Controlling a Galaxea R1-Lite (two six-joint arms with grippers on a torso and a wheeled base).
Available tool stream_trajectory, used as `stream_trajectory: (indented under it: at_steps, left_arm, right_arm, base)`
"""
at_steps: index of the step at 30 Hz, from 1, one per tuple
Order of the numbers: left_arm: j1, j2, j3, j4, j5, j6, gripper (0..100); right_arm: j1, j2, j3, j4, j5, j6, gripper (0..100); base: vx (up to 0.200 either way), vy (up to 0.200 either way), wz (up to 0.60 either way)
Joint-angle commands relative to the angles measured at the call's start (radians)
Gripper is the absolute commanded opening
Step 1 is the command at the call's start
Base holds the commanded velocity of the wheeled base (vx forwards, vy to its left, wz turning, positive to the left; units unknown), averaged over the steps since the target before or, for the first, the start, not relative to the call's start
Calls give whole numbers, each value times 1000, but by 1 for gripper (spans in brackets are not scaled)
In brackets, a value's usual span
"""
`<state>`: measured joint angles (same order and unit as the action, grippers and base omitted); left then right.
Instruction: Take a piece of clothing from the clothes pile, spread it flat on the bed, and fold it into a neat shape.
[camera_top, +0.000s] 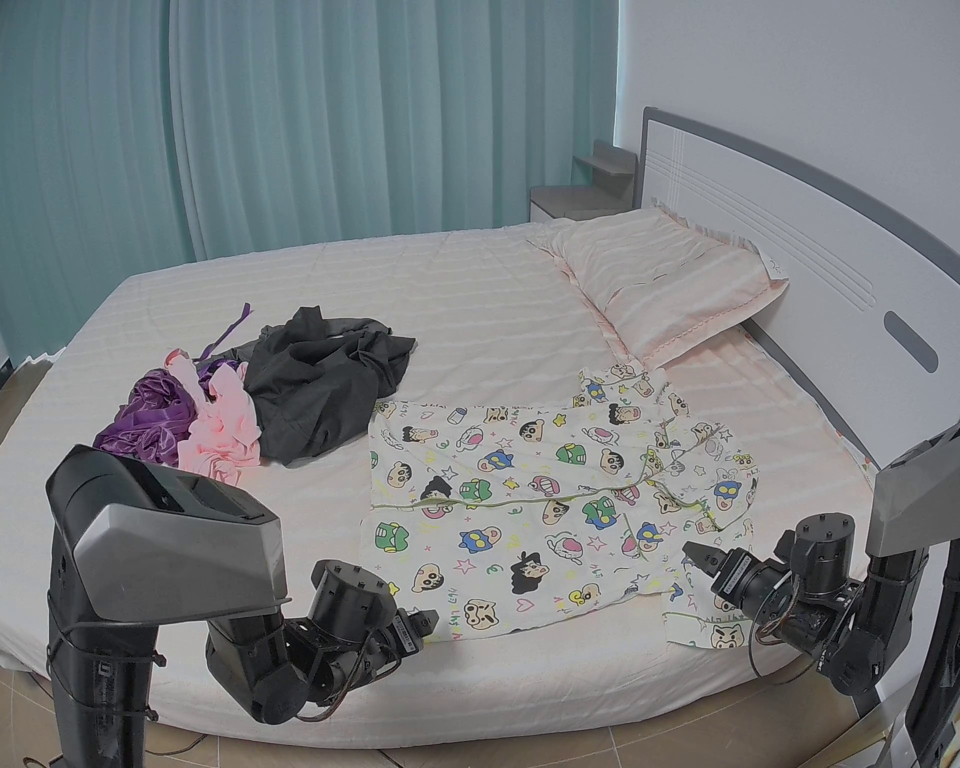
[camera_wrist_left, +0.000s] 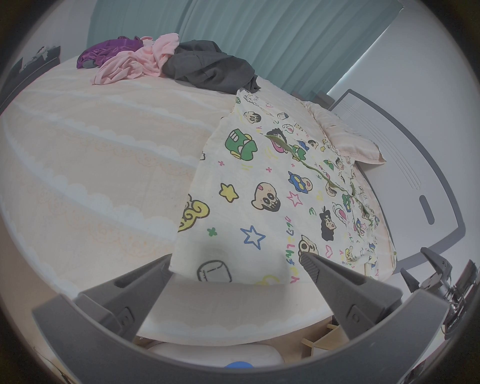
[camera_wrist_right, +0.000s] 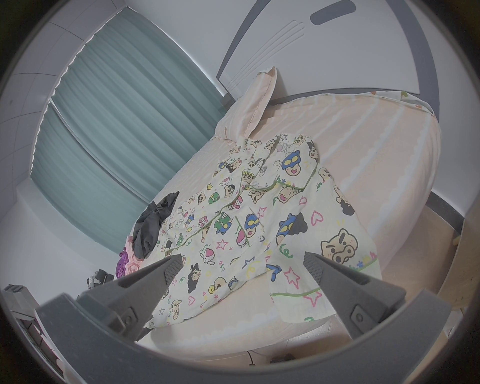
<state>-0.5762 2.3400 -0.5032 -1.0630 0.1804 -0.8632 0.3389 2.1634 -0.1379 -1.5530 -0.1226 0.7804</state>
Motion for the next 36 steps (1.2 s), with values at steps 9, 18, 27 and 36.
stream_trajectory:
  at_steps: [9, 18, 27, 36]
  left_arm:
    - [9, 5, -29, 43, 57, -19, 0]
    - [64, -5, 3, -72, 117, -151, 0]
    - [62, 5, 80, -230, 117, -154, 0]
    - [56, 32, 74, -230, 113, -157, 0]
  right_arm:
    - [-133, 9, -6, 7, 9, -84, 100]
    - [-270, 122, -28, 21, 50, -237, 100]
    - [-298, 205, -32, 57, 195, -375, 100]
    - [-363, 276, -31, 77, 313, -526, 100]
  base:
    - [0, 0, 0]
    - [0, 0, 0]
    - [0, 0, 0]
    - [0, 0, 0]
